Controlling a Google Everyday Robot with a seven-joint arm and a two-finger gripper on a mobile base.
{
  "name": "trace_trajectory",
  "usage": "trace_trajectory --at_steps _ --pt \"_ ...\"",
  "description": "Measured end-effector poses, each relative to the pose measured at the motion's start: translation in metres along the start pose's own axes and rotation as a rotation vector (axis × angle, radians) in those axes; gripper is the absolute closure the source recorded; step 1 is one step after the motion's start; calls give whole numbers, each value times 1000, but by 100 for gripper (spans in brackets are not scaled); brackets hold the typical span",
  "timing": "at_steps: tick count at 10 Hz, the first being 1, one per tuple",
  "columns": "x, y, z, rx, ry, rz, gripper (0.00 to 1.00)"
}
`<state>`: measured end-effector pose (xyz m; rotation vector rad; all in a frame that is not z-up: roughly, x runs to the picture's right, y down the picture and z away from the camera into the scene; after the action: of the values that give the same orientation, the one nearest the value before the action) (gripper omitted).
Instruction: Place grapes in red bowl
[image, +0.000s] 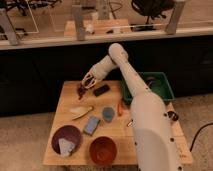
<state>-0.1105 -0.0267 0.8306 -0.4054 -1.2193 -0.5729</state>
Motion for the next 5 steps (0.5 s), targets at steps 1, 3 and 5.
trace_trajectory --at_steps 1,3,5 --pt "-7 2 2 5 1 2 100" --pt "-20 11 8 40 28 30 100" --pt "-40 22 17 99 64 62 100"
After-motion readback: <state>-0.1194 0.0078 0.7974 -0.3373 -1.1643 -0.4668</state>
